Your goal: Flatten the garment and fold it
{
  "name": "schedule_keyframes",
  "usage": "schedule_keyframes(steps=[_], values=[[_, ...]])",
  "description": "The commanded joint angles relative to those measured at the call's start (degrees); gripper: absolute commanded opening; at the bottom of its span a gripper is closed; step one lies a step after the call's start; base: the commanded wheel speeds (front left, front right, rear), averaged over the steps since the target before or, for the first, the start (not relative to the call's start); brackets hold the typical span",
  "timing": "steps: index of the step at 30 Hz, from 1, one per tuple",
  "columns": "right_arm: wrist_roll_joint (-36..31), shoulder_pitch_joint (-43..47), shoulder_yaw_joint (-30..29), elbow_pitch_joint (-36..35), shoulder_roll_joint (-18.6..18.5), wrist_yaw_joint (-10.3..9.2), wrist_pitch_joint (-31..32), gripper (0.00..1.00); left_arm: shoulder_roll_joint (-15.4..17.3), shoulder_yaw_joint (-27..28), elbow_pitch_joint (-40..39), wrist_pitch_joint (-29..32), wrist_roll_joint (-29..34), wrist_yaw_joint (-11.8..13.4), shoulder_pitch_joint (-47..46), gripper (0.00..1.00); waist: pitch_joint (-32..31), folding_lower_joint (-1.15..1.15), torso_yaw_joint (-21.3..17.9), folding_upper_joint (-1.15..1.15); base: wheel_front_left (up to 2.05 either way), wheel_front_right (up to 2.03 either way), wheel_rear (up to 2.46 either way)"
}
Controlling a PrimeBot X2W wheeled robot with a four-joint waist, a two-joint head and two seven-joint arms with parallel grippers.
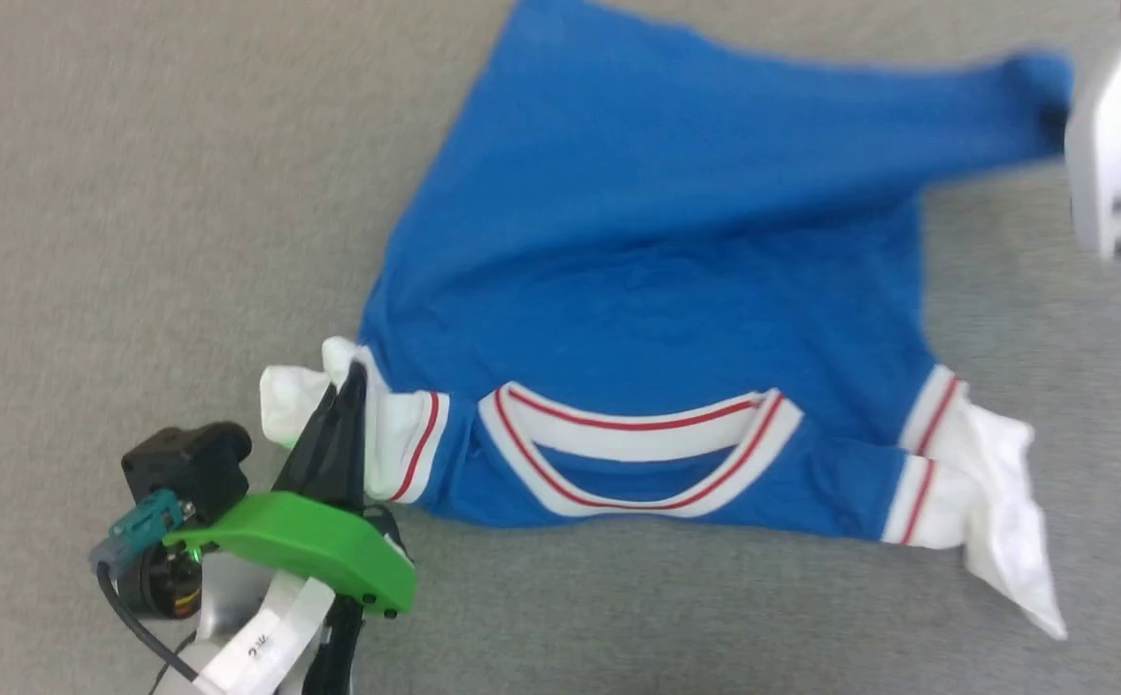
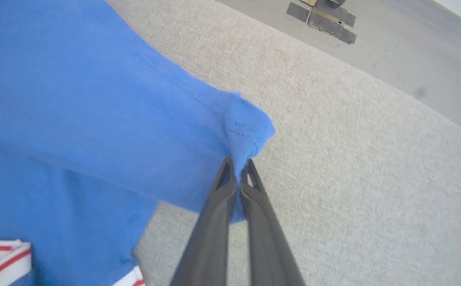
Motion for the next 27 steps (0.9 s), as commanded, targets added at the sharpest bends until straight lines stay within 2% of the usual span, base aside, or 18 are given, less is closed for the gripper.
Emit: schedule_keyframes(steps=[1,8,15,19,25,26,27], values=[[1.5,8.4,-2.6,-4.0,-0.8,0.19,-0.7,0.0,0.5,0.4,0.0,0.4,-0.4,0.6,1.4,0.0,-6.8,0.01,-5.7,0.0,0.0,0.0,0.0],[2.7,28.1,-9.4,-12.6,1.5,0.19,-0.5,0.0,0.8,1.1,0.0,0.6,-1.2,1.3,3.1,0.0,-9.0,0.01,-6.0,0.0,0.0,0.0,0.0],[3.0,44.8,-12.2,-16.5,8.0,0.19,1.5,0.0,0.6,1.6,0.3,0.4,-2.1,1.7,4.5,0.0,-10.1,0.01,-5.6,0.0,0.0,0.0,0.0],[2.2,50.3,-10.9,-16.5,11.2,0.19,3.2,0.0,0.6,1.7,0.8,0.3,-2.6,1.7,5.0,0.0,-10.3,0.01,-5.2,0.0,0.0,0.0,0.0],[1.6,52.1,-10.3,-15.3,13.5,0.19,3.5,0.0,0.6,2.1,1.8,0.2,-3.4,1.5,5.3,0.0,-10.9,0.01,-5.3,0.0,0.0,0.0,0.0],[1.5,51.9,-10.5,-15.5,13.6,0.19,3.1,0.03,0.6,2.1,1.9,0.2,-3.5,1.5,5.4,0.0,-11.1,0.01,-5.3,0.0,0.0,0.0,0.0],[1.4,51.6,-10.9,-15.9,13.7,0.19,2.4,0.57,0.6,2.2,2.1,0.2,-3.6,1.5,5.5,0.0,-11.3,0.01,-5.4,0.0,0.0,0.0,0.0]])
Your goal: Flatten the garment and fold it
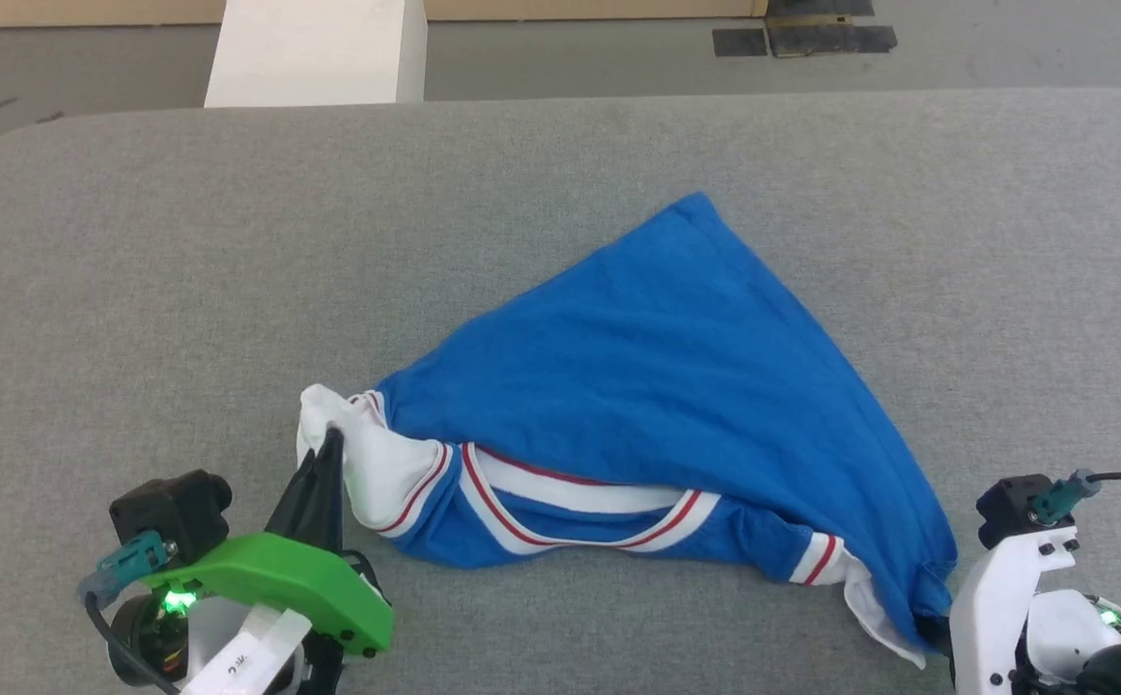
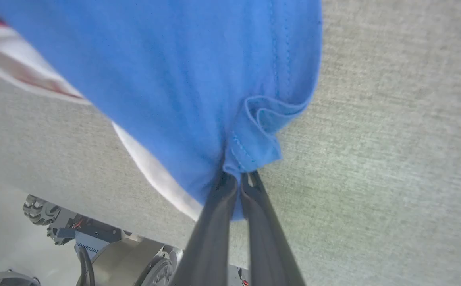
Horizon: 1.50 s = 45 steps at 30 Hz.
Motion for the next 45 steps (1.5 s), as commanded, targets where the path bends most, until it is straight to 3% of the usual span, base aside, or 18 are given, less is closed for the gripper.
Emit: schedule_keyframes(steps=[1,7,13,18,22,28,37,40,45], values=[[-0.2,1.0,-0.1,0.3,0.8,0.2,-1.0,1.0,0.4,0.2,0.2,-0.3,-0.4,-0.1,0.5,0.0,-0.5,0.01,-0.2,0.0,0.0,0.0,0.0],[1.7,-1.6,-5.8,-3.7,3.3,0.2,-9.7,1.0,0.7,0.6,0.9,-0.2,-0.8,-0.1,1.1,0.0,-2.2,0.01,-0.8,0.0,0.0,0.0,0.0],[0.5,-5.6,-10.8,-7.3,5.0,0.2,-26.0,1.0,1.1,1.0,0.9,-0.1,-1.2,0.2,2.1,0.0,-3.6,0.01,-1.4,0.0,0.0,0.0,0.0],[-0.8,-7.6,-10.6,-6.0,4.6,0.2,-39.2,1.0,1.3,0.8,0.7,0.1,-1.2,0.2,2.1,0.0,-3.8,0.01,-1.1,0.0,0.0,0.0,0.0],[-1.1,-9.2,-9.3,-3.3,4.1,0.2,-44.4,1.0,1.3,0.6,0.5,-0.1,-1.1,0.1,1.9,0.0,-3.3,0.01,-0.6,0.0,0.0,0.0,0.0],[-1.7,-15.9,-6.0,1.3,3.5,0.2,-45.7,1.0,1.0,0.2,0.0,-0.9,-0.8,-0.2,1.2,0.0,-0.4,0.01,1.1,0.0,0.0,0.0,0.0],[-5.4,-34.0,1.3,9.7,-0.5,0.2,-40.0,1.0,-0.5,-1.7,-0.4,-2.2,-0.1,-1.2,-2.6,0.0,7.3,0.01,7.1,0.0,0.0,0.0,0.0],[-6.9,-39.9,4.3,13.1,-1.9,0.2,-36.1,1.0,-1.1,-2.4,-0.1,-2.6,0.0,-1.6,-3.7,0.0,9.6,0.01,9.0,0.0,0.0,0.0,0.0],[-9.2,-48.6,10.4,20.0,-3.7,0.2,-23.9,1.0,-2.1,-3.3,0.7,-3.5,0.0,-2.3,-5.1,0.0,12.6,0.01,11.3,0.0,0.0,0.0,0.0]])
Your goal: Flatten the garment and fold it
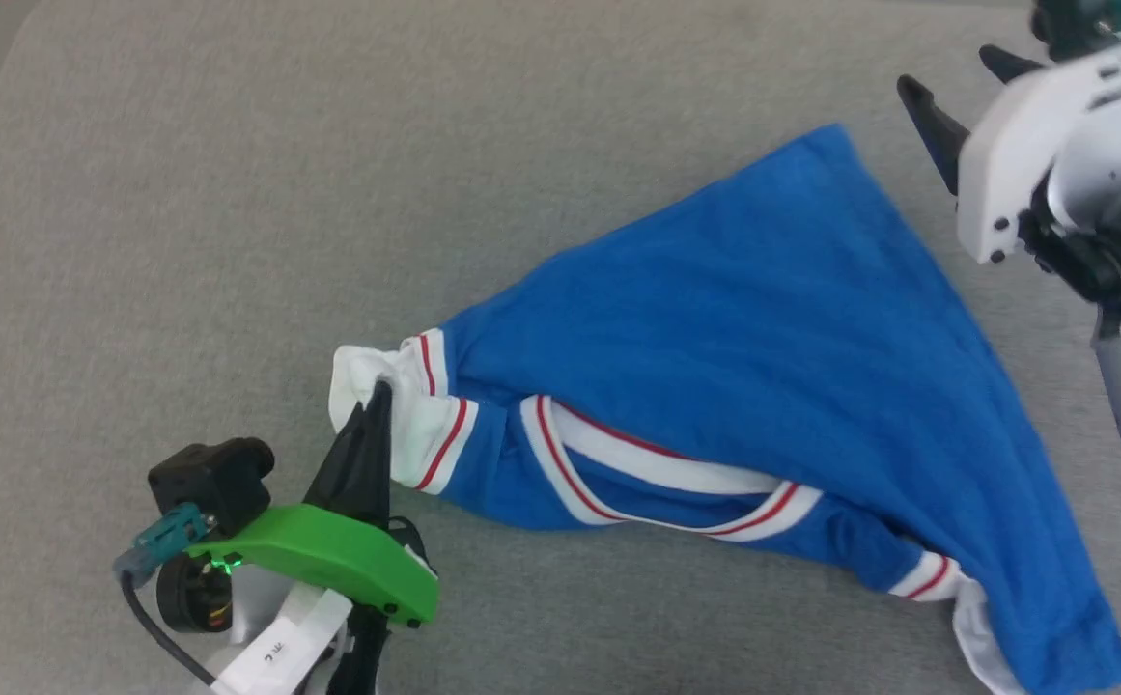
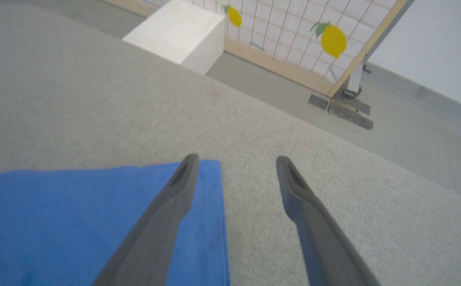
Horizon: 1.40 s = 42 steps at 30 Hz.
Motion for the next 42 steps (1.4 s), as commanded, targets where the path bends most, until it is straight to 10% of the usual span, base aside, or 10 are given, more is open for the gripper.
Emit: schedule_keyframes(steps=[1,10,22,23,25,42], values=[[-0.7,-2.0,1.0,1.7,-0.2,0.19,3.3,1.0,-0.4,-0.2,0.3,-0.5,0.3,-0.4,-1.1,0.0,4.2,-0.01,3.9,0.0,0.0,0.0,0.0],[-4.3,-9.9,10.4,7.4,-1.8,0.19,22.7,1.0,-1.5,-1.3,1.2,-1.8,0.4,-1.1,-2.5,0.0,7.5,-0.01,5.8,0.0,0.0,0.0,0.0],[-1.5,-11.0,19.4,8.3,-3.3,0.19,32.9,1.0,-1.6,-1.5,0.6,-2.2,0.8,-0.7,-3.2,0.0,9.1,-0.01,7.0,0.0,0.0,0.0,0.0],[-0.8,-10.9,19.3,8.2,-3.4,0.19,33.0,0.36,-1.6,-1.5,0.7,-2.3,0.7,-0.7,-3.1,0.0,8.9,-0.01,6.9,0.0,0.0,0.0,0.0],[0.0,-10.8,19.0,7.9,-3.6,0.19,32.5,0.0,-1.5,-1.5,1.0,-2.3,0.6,-0.6,-3.0,0.0,8.2,-0.01,6.6,0.0,0.0,0.0,0.0],[9.3,-0.5,3.7,-0.5,-2.0,0.19,15.6,0.0,1.8,0.7,3.1,0.4,-1.1,0.4,0.8,0.0,-7.5,-0.01,-4.0,0.0,0.0,0.0,0.0]])
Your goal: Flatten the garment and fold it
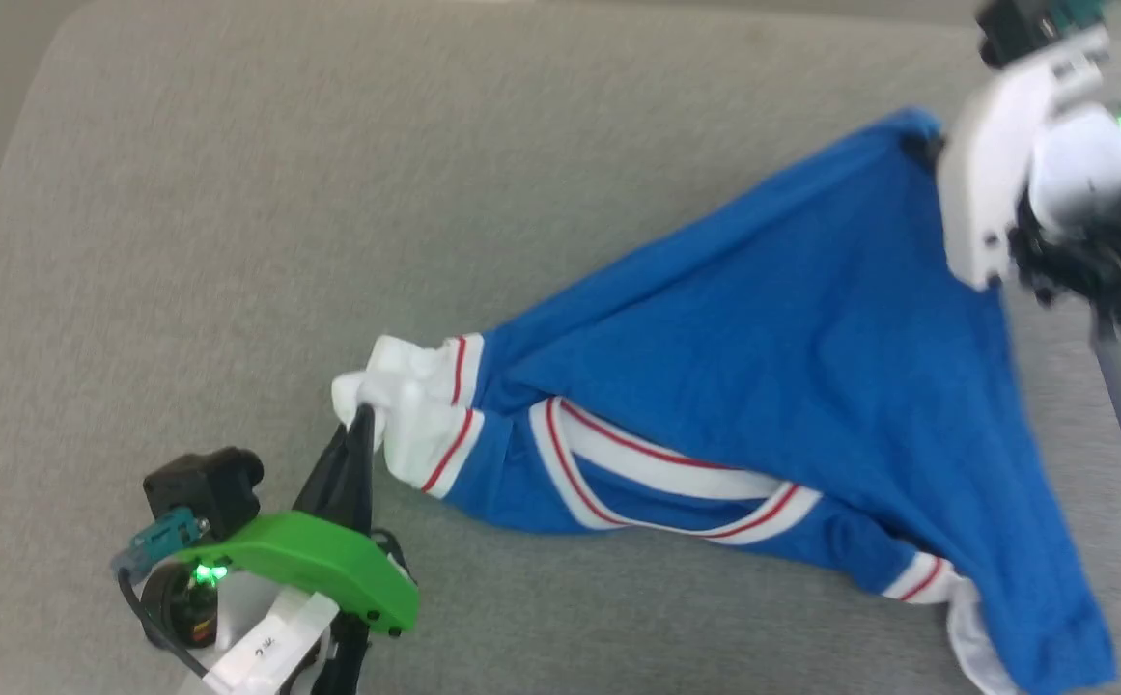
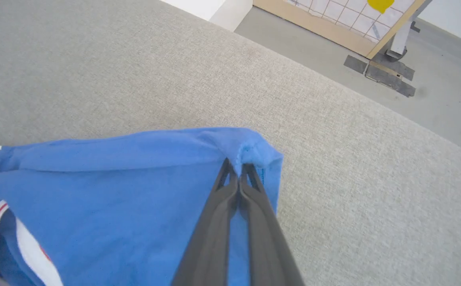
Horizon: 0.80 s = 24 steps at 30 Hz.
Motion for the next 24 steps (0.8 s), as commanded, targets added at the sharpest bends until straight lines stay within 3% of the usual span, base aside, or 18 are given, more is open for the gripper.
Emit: schedule_keyframes(steps=[1,6,10,17,24], values=[[1.6,3.3,-1.6,-1.7,-0.5,0.19,-1.0,0.0,0.6,0.3,0.1,0.3,-0.7,0.4,0.9,0.0,-6.9,0.0,-5.5,0.0,0.0,0.0,0.0],[5.0,15.2,-7.0,-9.0,-1.6,0.19,-1.3,0.0,1.3,0.7,0.1,1.4,-1.3,1.0,3.0,0.0,-10.8,0.0,-7.6,0.0,0.0,0.0,0.0],[6.5,26.8,-12.5,-15.0,-0.2,0.19,-0.8,0.0,1.7,0.8,-0.1,1.9,-1.8,1.4,4.5,0.0,-13.0,0.0,-8.6,0.0,0.0,0.0,0.0],[7.6,45.7,-21.4,-23.0,7.3,0.19,0.7,0.0,1.4,0.6,0.0,1.9,-2.7,1.5,6.2,0.0,-14.2,0.0,-9.0,0.0,0.0,0.0,0.0],[6.9,53.6,-25.4,-27.3,13.0,0.19,2.0,0.0,1.2,0.8,0.6,1.6,-3.3,1.3,6.5,0.0,-14.8,0.0,-8.9,0.0,0.0,0.0,0.0]])
